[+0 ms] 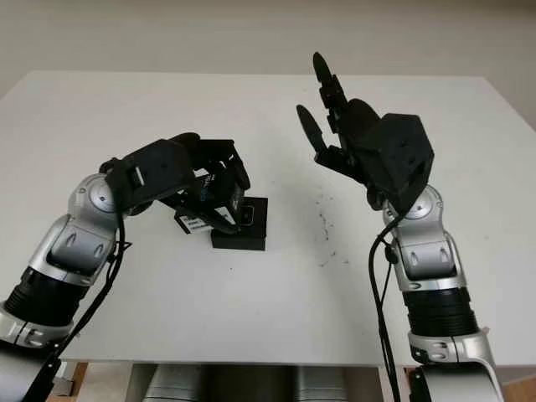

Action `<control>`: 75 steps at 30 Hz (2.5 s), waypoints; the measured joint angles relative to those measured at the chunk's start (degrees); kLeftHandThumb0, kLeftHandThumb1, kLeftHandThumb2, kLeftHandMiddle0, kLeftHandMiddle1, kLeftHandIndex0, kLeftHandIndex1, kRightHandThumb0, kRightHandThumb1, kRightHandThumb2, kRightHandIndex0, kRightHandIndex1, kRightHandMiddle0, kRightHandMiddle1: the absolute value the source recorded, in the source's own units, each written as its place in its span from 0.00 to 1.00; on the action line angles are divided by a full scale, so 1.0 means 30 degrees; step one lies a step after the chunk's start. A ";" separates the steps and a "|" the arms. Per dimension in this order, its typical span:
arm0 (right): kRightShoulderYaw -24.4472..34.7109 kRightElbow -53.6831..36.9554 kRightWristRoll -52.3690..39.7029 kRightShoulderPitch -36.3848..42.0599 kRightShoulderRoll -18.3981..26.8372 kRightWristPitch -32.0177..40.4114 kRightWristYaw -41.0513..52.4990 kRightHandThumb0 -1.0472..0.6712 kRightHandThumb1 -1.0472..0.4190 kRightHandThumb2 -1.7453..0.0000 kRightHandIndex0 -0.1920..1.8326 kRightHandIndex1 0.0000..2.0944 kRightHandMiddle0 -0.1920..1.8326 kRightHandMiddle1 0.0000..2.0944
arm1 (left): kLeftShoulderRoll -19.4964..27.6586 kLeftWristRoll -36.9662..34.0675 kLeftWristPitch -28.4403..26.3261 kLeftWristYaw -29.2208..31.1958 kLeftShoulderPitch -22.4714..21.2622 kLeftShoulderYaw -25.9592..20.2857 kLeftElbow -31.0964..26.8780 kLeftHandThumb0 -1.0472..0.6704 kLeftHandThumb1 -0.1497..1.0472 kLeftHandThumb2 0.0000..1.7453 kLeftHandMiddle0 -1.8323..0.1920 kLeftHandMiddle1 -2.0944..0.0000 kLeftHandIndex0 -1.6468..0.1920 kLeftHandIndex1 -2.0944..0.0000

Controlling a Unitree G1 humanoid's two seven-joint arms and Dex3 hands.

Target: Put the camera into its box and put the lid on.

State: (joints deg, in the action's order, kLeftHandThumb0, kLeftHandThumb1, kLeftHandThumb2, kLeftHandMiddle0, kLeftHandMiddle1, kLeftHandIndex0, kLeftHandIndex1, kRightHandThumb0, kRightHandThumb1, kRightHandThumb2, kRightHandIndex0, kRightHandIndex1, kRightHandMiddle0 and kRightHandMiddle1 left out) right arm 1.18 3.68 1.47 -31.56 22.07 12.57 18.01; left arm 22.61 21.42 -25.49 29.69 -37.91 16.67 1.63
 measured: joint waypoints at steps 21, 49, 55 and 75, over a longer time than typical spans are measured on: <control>0.0079 0.0047 -0.0071 0.0002 -0.0006 -0.0124 -0.0181 0.16 0.00 0.60 0.00 0.00 0.01 0.01 | -0.0448 0.0448 0.2302 -0.0873 0.0236 0.0574 0.1420 0.55 0.88 0.03 0.66 0.28 0.70 0.28; -0.0094 -0.0133 0.0005 0.0055 -0.0098 -0.0227 -0.0409 0.15 0.00 0.59 0.00 0.00 0.00 0.00 | -0.1468 0.2035 0.1440 0.0041 -0.1537 0.1932 0.2529 0.54 0.86 0.03 0.65 0.22 0.68 0.25; -0.0093 -0.0141 0.0024 0.0069 -0.0191 -0.0209 -0.0621 0.16 0.00 0.60 0.00 0.00 0.00 0.01 | -0.1444 0.2395 0.1476 0.0536 -0.1888 0.2103 0.2666 0.54 0.86 0.03 0.65 0.21 0.68 0.25; -0.0078 -0.0141 -0.0016 0.0099 -0.0571 -0.0194 -0.1090 0.16 0.00 0.62 0.00 0.01 0.01 0.02 | -0.0498 0.3013 0.1840 0.2214 -0.2796 0.2277 0.2527 0.55 0.87 0.03 0.65 0.24 0.69 0.26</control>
State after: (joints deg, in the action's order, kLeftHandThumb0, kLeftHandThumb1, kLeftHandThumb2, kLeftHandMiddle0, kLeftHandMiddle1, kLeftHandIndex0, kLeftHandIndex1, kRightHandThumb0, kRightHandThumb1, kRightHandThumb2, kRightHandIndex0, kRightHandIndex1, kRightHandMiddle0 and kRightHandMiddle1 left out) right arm 0.95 3.25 1.43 -31.26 20.35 11.99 14.74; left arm 21.12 30.46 -19.97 36.33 -46.30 23.50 9.21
